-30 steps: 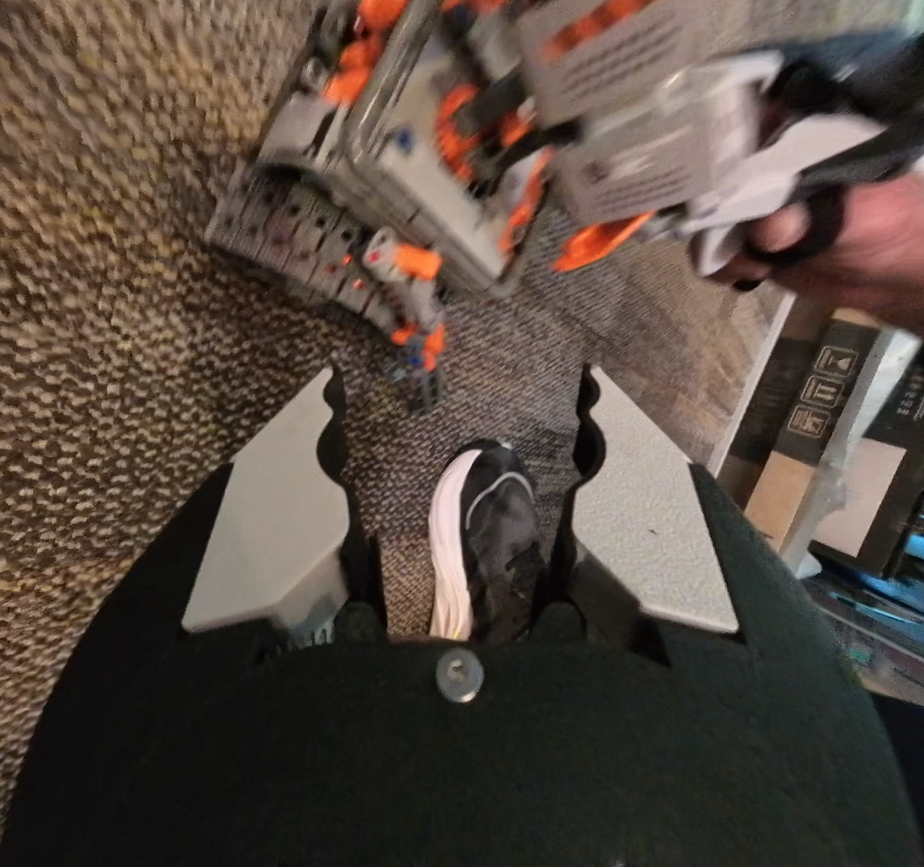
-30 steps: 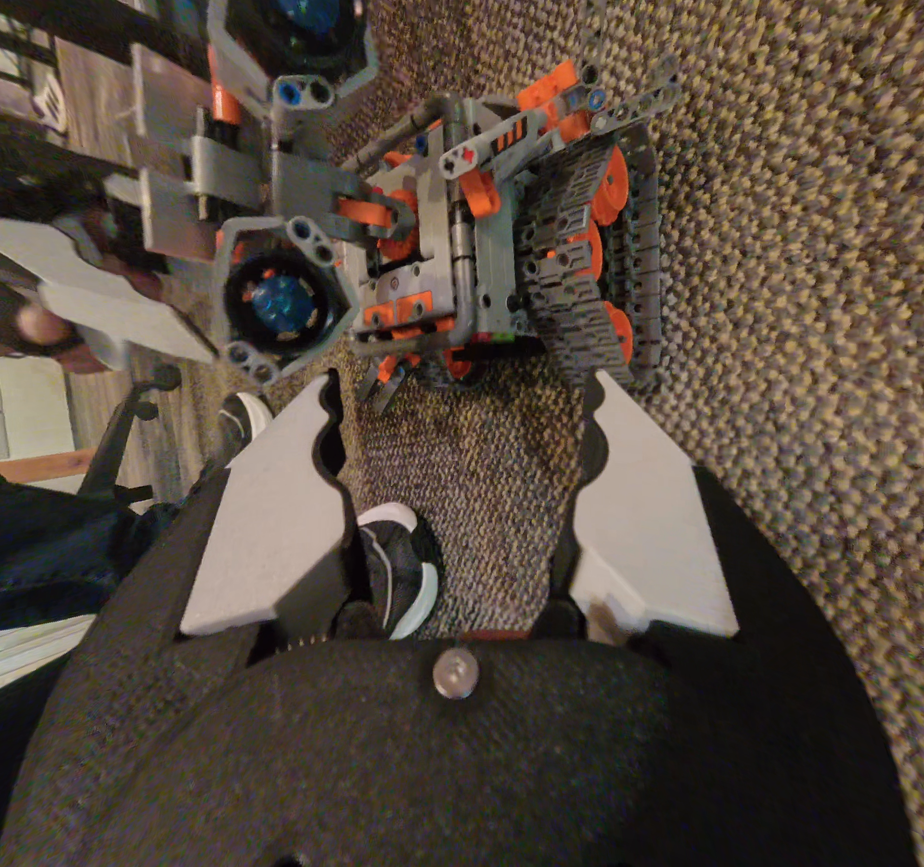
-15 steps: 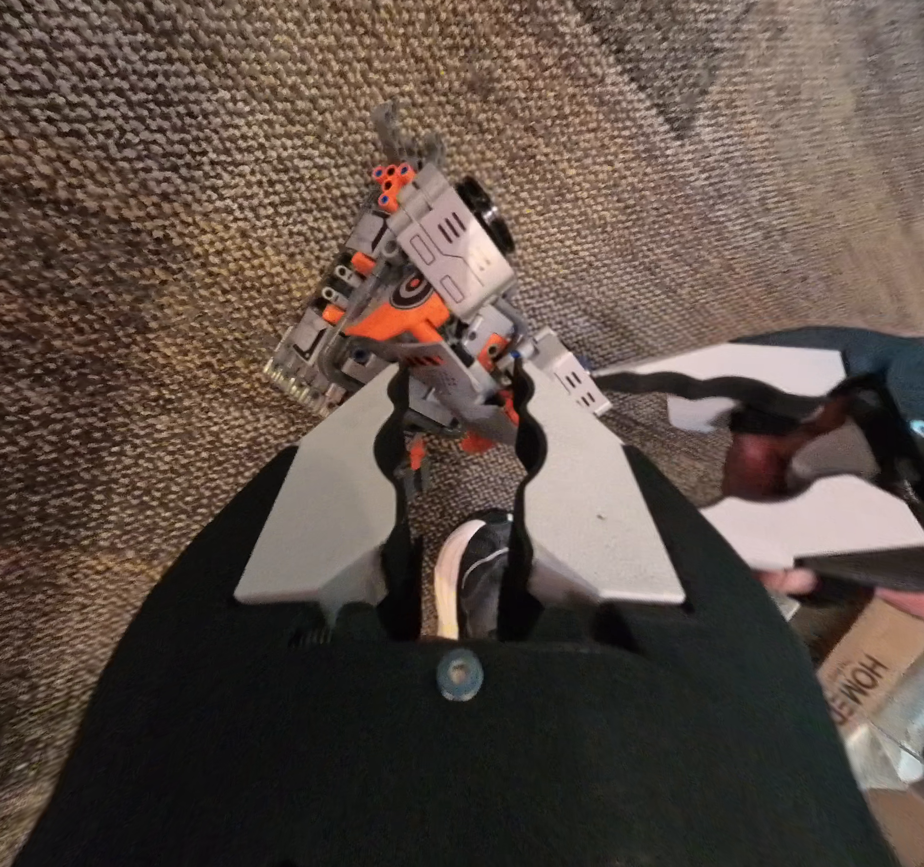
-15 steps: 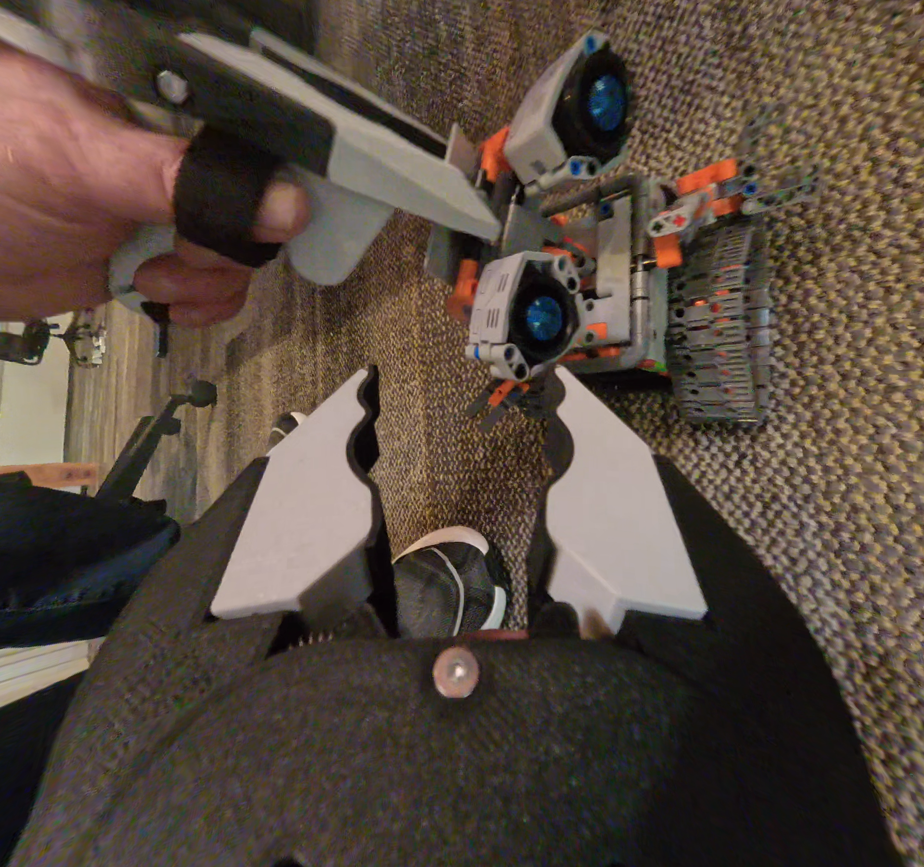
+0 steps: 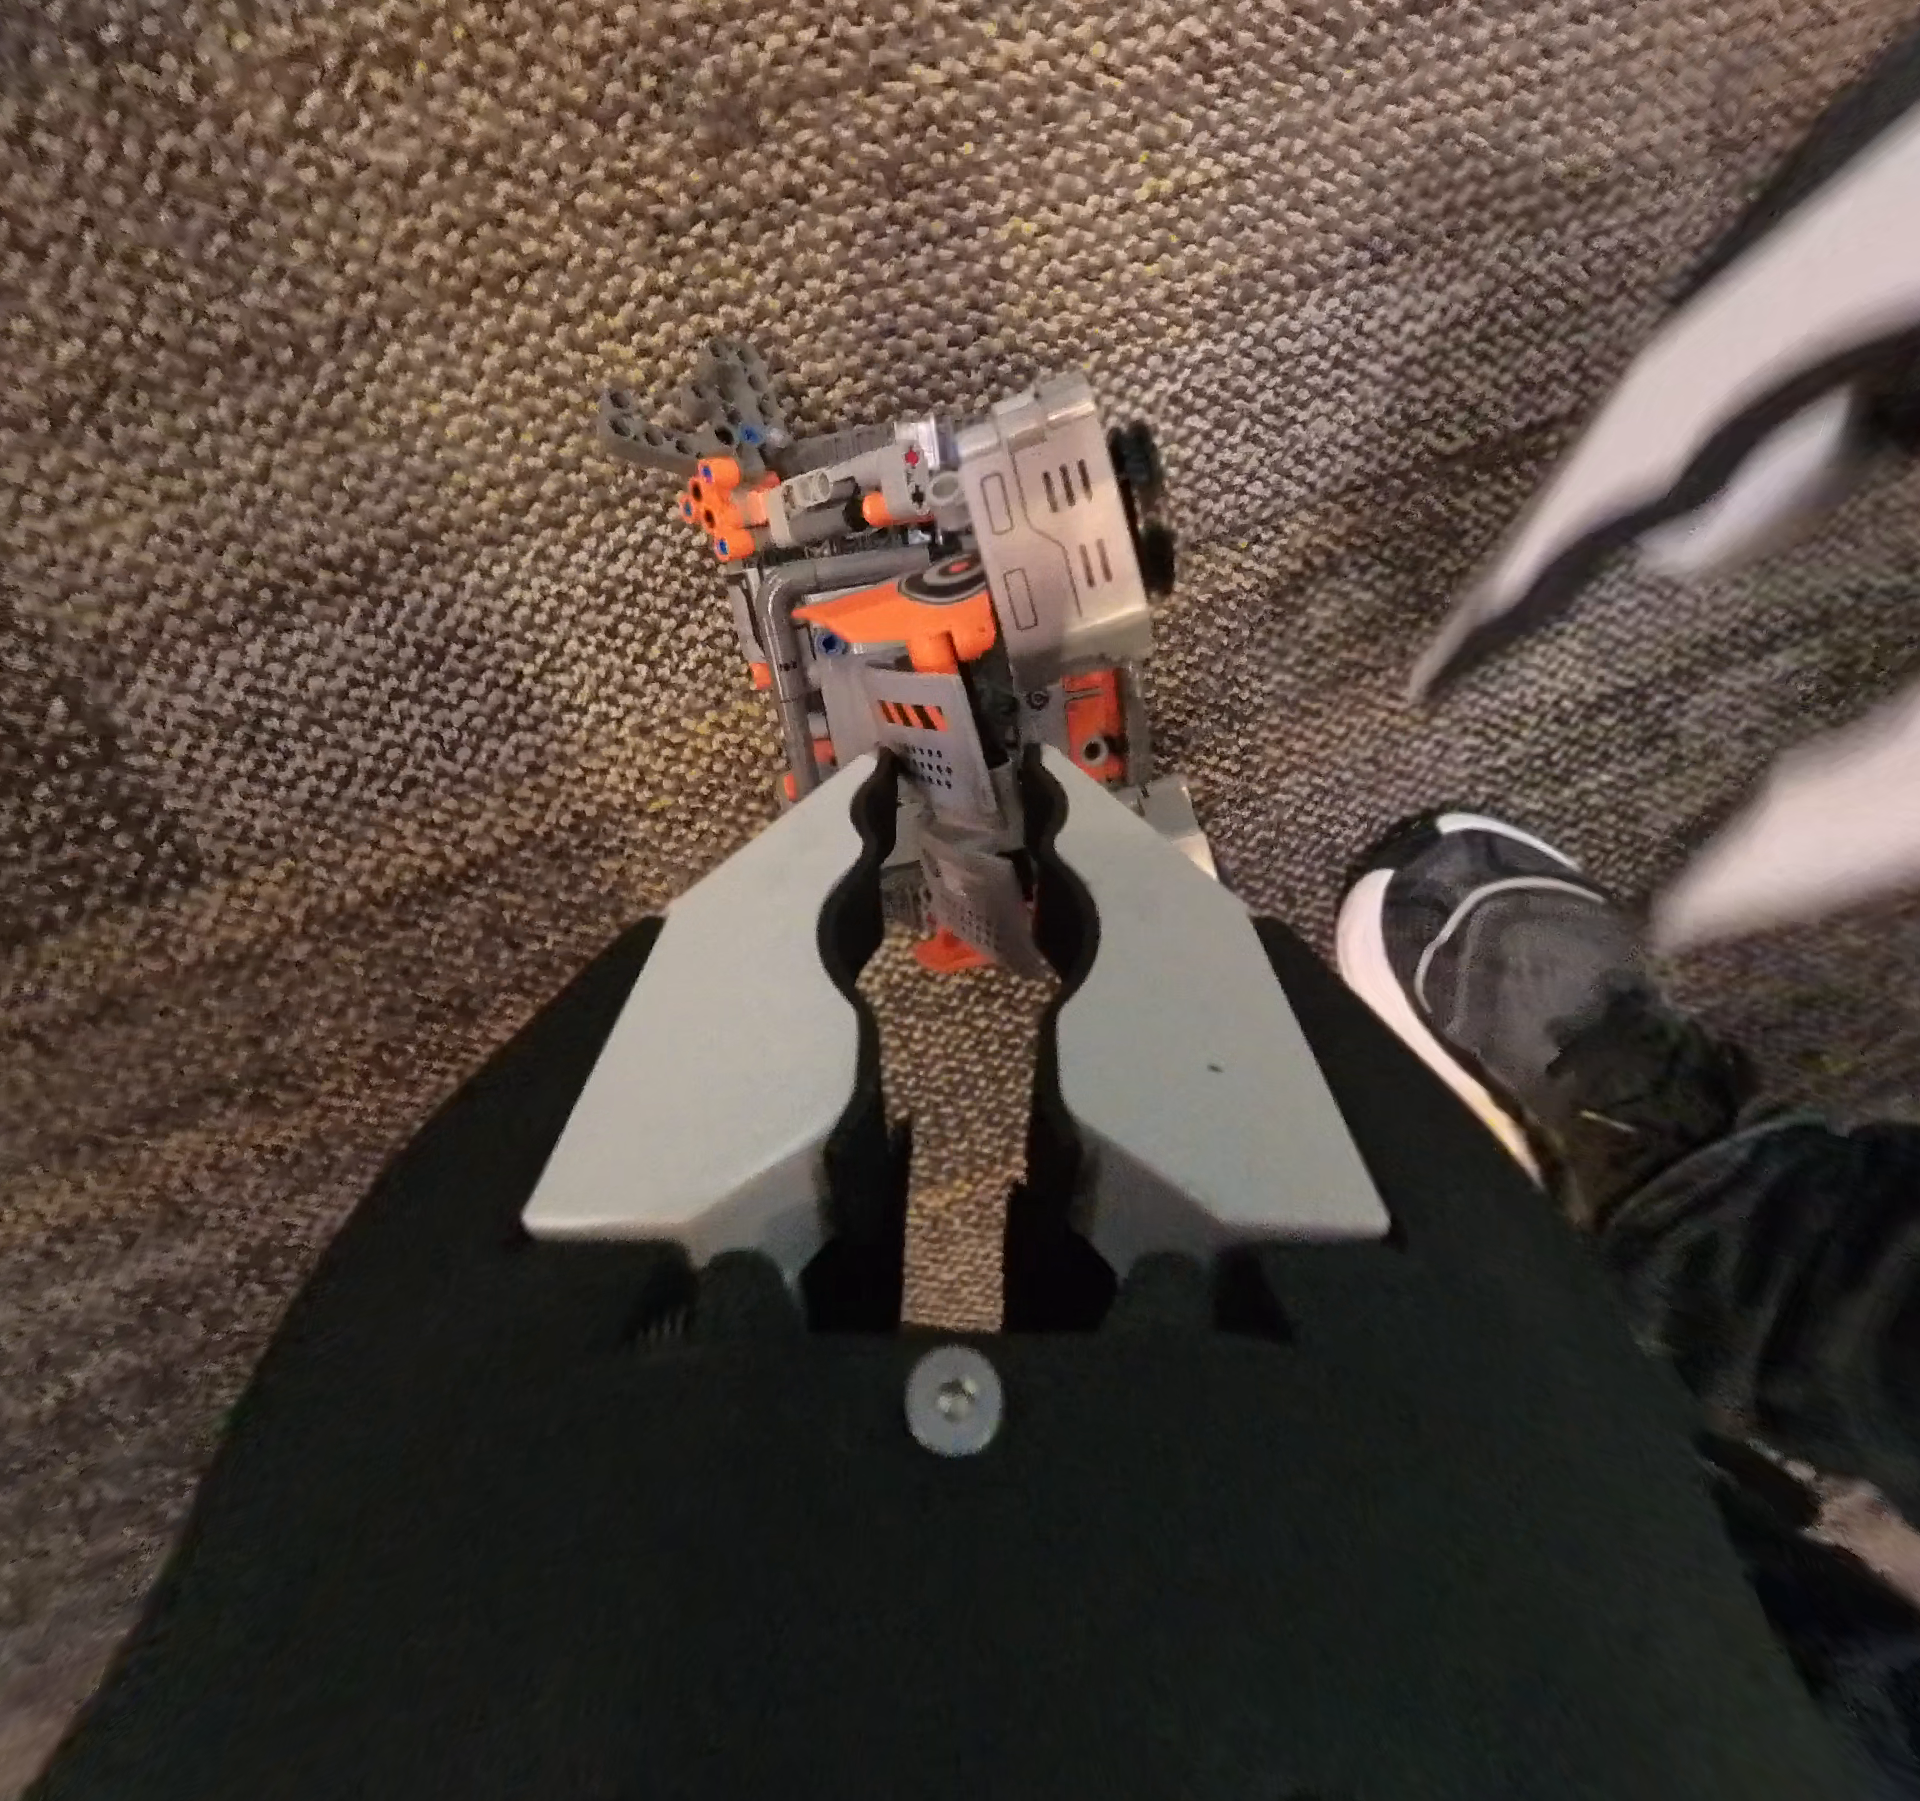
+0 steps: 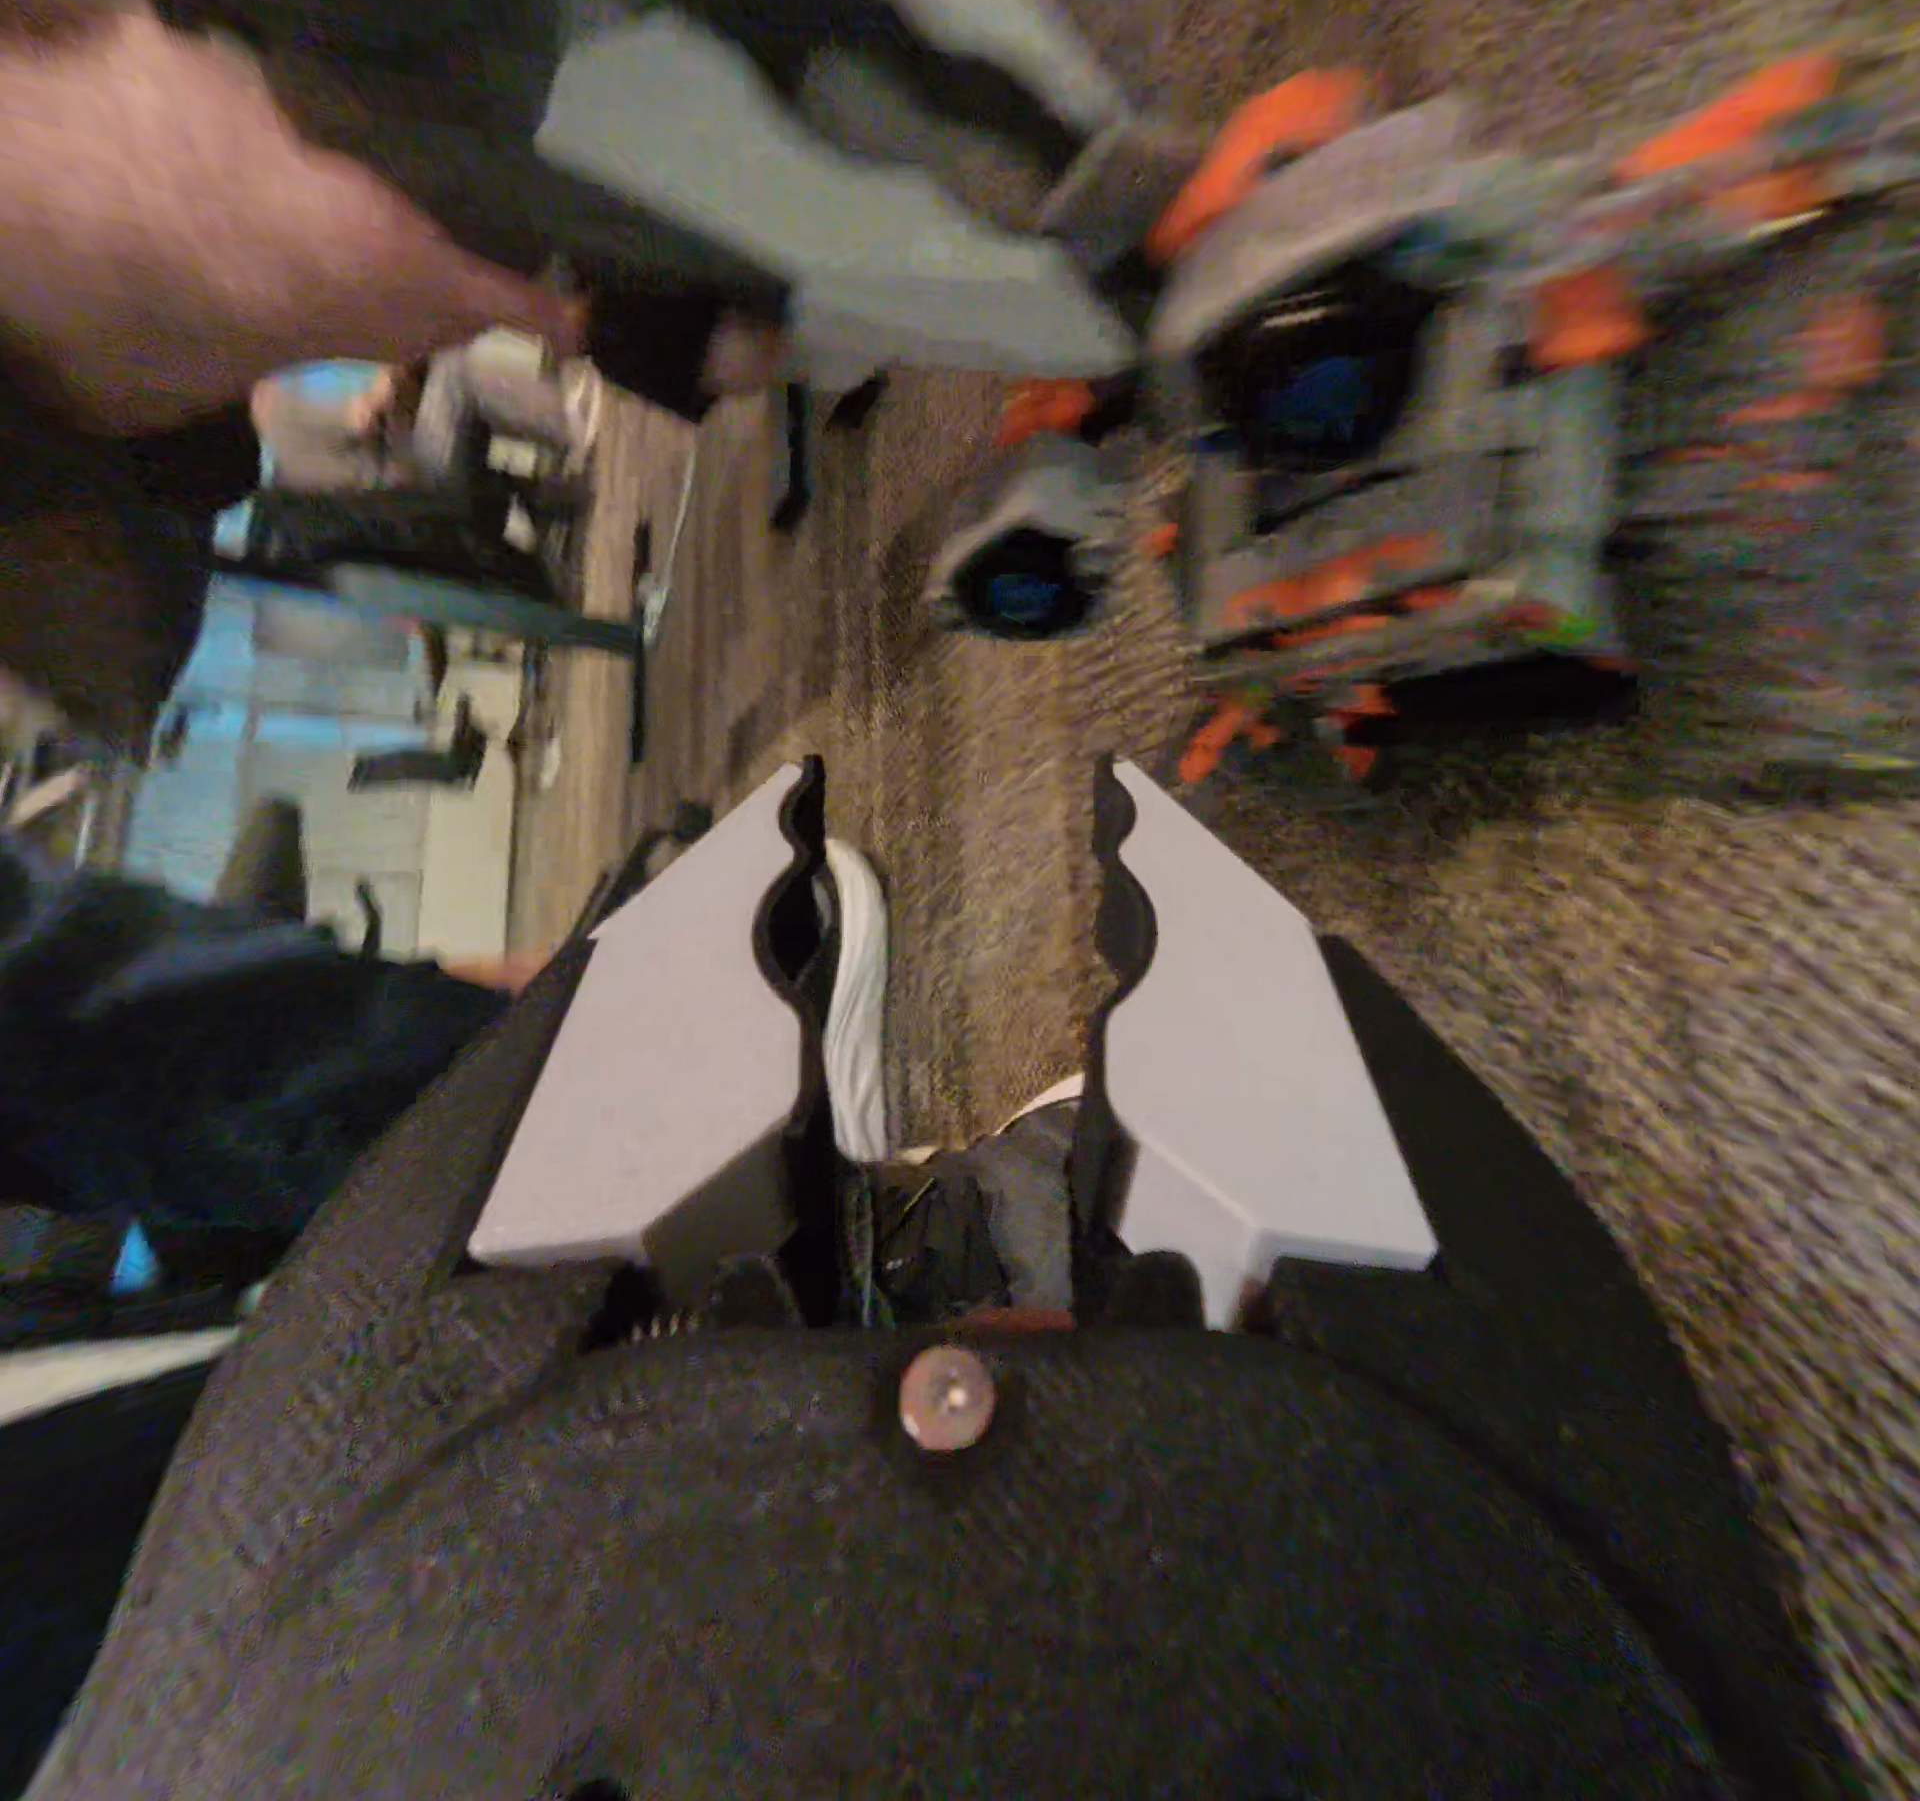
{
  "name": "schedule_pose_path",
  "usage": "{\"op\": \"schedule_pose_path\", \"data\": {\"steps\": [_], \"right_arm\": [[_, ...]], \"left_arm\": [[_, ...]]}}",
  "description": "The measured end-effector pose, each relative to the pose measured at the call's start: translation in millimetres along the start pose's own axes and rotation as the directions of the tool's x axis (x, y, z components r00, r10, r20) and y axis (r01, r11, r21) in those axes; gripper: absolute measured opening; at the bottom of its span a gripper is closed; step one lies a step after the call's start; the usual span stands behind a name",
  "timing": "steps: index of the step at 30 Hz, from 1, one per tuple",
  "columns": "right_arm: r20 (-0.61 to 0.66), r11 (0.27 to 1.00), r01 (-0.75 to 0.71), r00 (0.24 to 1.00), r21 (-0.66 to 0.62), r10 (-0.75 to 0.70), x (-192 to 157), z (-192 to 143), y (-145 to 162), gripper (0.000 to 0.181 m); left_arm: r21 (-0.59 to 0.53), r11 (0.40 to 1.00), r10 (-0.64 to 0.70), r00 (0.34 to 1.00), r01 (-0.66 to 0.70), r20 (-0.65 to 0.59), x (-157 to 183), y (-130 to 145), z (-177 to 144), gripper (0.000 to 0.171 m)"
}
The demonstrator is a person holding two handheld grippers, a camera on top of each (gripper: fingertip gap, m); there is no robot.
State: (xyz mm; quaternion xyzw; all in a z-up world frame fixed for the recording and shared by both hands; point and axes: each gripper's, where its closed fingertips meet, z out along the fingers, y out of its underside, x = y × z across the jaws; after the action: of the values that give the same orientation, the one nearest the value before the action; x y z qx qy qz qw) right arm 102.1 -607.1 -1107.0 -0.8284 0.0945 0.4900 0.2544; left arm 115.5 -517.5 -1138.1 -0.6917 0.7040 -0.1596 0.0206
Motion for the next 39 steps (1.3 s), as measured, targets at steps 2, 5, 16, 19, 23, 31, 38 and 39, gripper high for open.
{"op": "schedule_pose_path", "data": {"steps": [2,5,16,19,23,31,38,39], "right_arm": [[-0.084,0.992,-0.050,0.995,0.117,0.060,33.5,-31.1,-23.6,0.047],[-0.189,0.978,-0.063,0.977,0.198,0.101,79.0,-45.1,-73.3,0.066],[-0.328,0.974,-0.087,0.944,-0.210,0.014,151.5,74.0,-129.3,0.043],[-0.327,0.971,-0.100,0.945,-0.219,0.023,151.7,79.9,-128.3,0.027],[-0.320,0.975,-0.088,0.947,-0.204,0.019,146.6,73.7,-134.3,0.012],[-0.280,0.995,-0.032,0.960,-0.097,0.004,105.2,29.2,-141.6,0.011],[-0.313,0.981,-0.134,0.934,0.141,0.172,95.2,-22.7,-110.3,0.010],[-0.320,0.973,-0.156,0.925,0.172,0.205,95.5,-29.2,-102.8,0.010]], "left_arm": [[0.004,1.000,-0.009,1.000,0.009,0.009,-6.3,2.6,-3.1,0.026],[0.039,0.994,-0.098,0.995,0.098,0.011,-6.9,7.8,-6.0,0.034],[0.120,0.971,-0.216,0.975,0.209,0.053,4.1,13.1,3.6,0.026],[0.132,0.964,-0.241,0.969,0.232,0.057,1.2,10.8,5.1,0.023],[0.133,0.962,-0.248,0.967,0.237,0.067,-1.7,11.8,8.0,0.022],[0.122,0.967,-0.234,0.970,0.224,0.072,-3.3,14.7,10.8,0.021],[0.100,0.978,-0.192,0.978,0.184,0.075,-1.3,17.8,11.8,0.021],[0.099,0.978,-0.189,0.979,0.182,0.076,-1.3,18.0,11.8,0.021]]}}
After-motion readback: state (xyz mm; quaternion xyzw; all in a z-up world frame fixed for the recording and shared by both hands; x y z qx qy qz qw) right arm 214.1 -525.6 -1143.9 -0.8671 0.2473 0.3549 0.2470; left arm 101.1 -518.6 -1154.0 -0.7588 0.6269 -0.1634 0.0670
